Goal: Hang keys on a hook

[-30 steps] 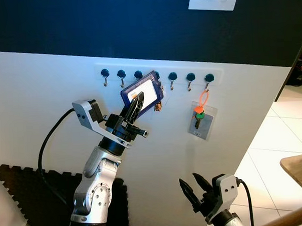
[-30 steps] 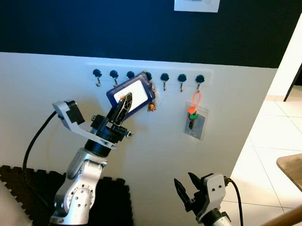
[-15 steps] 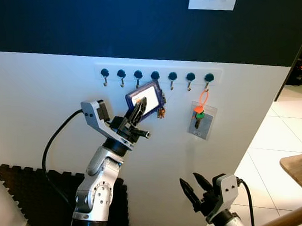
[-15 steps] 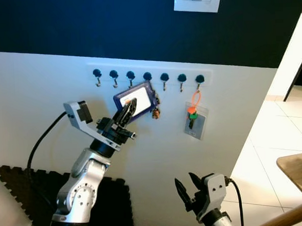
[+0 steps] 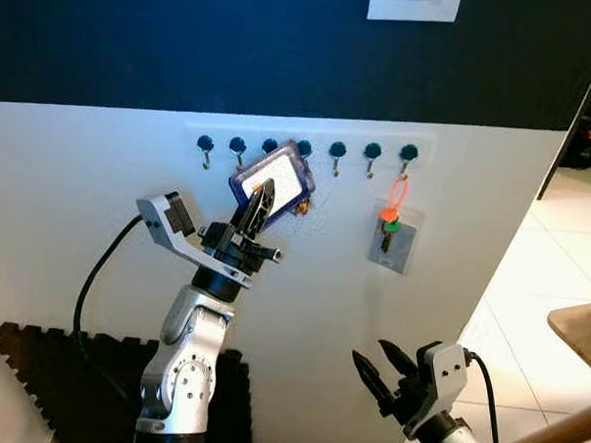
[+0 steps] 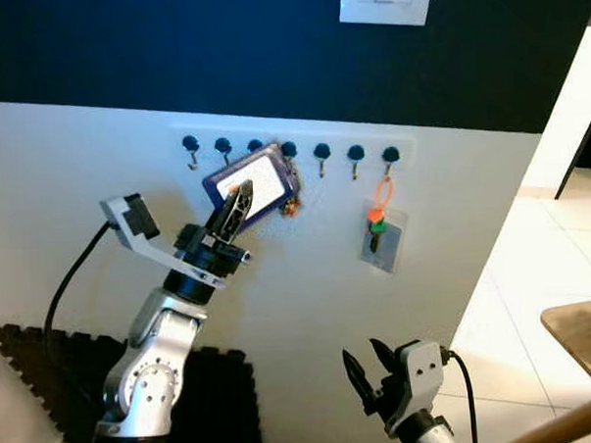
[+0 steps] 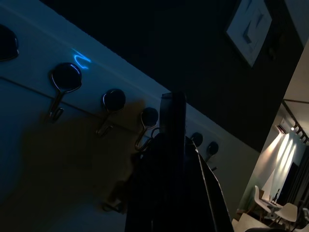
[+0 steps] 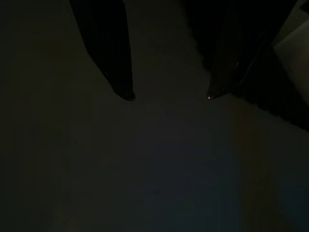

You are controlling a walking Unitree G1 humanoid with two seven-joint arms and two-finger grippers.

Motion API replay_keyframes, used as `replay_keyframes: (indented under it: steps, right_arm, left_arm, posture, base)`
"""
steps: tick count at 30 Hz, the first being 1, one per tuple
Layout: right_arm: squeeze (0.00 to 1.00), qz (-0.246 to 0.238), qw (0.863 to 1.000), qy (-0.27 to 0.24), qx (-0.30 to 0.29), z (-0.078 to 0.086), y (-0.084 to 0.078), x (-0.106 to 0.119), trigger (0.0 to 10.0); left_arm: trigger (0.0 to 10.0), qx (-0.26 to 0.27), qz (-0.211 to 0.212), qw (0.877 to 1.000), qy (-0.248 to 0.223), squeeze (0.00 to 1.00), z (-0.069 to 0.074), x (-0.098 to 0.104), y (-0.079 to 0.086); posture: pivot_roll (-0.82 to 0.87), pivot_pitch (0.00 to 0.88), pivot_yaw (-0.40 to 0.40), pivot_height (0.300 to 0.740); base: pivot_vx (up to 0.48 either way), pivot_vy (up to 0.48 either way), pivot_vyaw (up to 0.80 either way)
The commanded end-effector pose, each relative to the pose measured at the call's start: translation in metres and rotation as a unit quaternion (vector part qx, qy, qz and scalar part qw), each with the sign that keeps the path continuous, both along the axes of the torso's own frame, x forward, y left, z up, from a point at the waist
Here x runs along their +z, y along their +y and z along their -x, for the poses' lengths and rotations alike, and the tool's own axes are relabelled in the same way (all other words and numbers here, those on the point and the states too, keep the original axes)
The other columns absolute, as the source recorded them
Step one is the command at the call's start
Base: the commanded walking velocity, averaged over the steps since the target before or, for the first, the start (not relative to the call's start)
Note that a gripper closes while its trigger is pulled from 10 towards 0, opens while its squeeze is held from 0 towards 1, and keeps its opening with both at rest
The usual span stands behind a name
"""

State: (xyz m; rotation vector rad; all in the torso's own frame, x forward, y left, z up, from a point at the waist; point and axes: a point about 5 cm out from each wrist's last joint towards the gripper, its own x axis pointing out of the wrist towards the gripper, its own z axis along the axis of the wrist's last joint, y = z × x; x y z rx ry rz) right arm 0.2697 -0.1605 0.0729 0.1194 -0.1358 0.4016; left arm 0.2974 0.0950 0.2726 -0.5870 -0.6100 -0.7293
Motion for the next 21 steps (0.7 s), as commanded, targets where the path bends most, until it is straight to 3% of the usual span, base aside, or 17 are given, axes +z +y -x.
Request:
replay_keyframes:
  steps: [1, 11, 21]
  right_arm:
    - [0.0, -0.001, 1.0, 0.006, 0.0, 0.001, -0.001, -0.001, 10.0]
    - [0.0, -0.002, 1.0, 0.006, 0.0, 0.0, -0.001, -0.001, 10.0]
    - [0.0, -0.003, 1.0, 0.005, -0.001, 0.0, -0.001, 0.0, 10.0]
  left_arm:
    - [10.0, -0.005, 0.009, 1.0, -0.008, 0.0, 0.002, 0.004, -0.004]
    - [10.0, 0.021, -0.007, 0.999, 0.029, 0.0, -0.007, -0.005, -0.002]
    - [10.0, 0.072, 0.025, 0.995, 0.056, 0.0, -0.018, -0.006, 0.012]
  posture:
    - [0.04, 0.086, -0.048, 0.74]
    - [0.04, 0.088, -0.047, 0.74]
    - [0.04, 0.087, -0.047, 0.74]
  base:
    - [0.0, 0.0, 0.0]
    - [0.0, 0.0, 0.0]
    - [0.0, 0.0, 0.0]
